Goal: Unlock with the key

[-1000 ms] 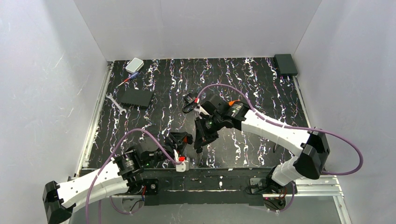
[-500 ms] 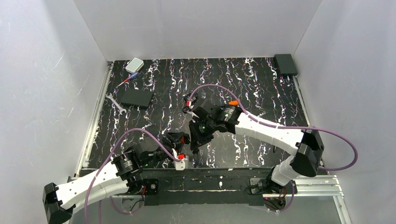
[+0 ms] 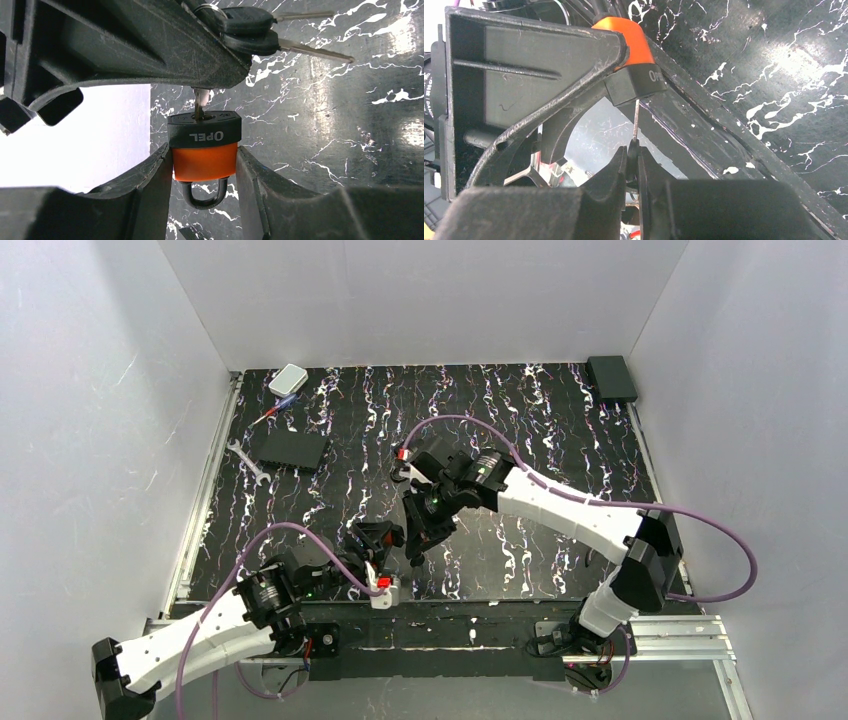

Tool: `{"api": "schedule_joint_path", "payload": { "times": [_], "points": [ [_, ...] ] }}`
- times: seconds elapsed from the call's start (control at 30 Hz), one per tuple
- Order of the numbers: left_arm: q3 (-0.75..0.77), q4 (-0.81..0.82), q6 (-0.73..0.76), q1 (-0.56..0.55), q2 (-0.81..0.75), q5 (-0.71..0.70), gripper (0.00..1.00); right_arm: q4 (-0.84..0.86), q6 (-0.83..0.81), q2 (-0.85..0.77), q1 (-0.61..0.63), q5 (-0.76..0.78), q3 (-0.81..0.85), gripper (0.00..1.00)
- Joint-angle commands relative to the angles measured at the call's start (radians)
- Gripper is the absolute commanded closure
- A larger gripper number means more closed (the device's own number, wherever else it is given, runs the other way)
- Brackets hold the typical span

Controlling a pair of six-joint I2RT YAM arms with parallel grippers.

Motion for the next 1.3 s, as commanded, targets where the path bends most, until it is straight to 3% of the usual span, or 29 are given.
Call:
{"api": "schedule_joint_path", "payload": {
  "times": [0.0, 0.27, 0.6, 0.73, 1.0, 1.13, 1.27],
  "points": [
    [0.041, 0.066, 0.014, -0.025, 0.004, 0.218, 1.00, 0.111, -0.050, 0.058, -0.017, 0.037, 0.116, 0.99],
    [0.043, 0.045, -0.001, -0.025, 0.011, 0.265, 1.00, -0.019, -0.189, 0.130, -0.017, 0.055, 0.250, 0.99],
    [0.046, 0.123, -0.083, -0.024, 0.006, 0.222, 1.00, 0.220, -0.087, 0.041, -0.015, -0.012, -0.027, 0.99],
    [0.038, 0.124, -0.074, -0.023, -0.001, 0.248, 1.00, 0.208, -0.092, 0.054, -0.015, -0.017, -0.006, 0.99],
    [0.037, 0.106, -0.047, -0.023, 0.000, 0.276, 1.00, 0.127, -0.154, 0.111, -0.018, -0.017, 0.186, 0.99],
    [0.041, 0.112, -0.066, -0.023, -0.006, 0.275, 1.00, 0.247, -0.101, 0.109, -0.030, -0.131, 0.102, 0.99],
    [0.034, 0.118, -0.074, -0.023, -0.027, 0.298, 1.00, 0.248, -0.138, 0.102, -0.030, -0.106, 0.063, 0.99]
  ]
}}
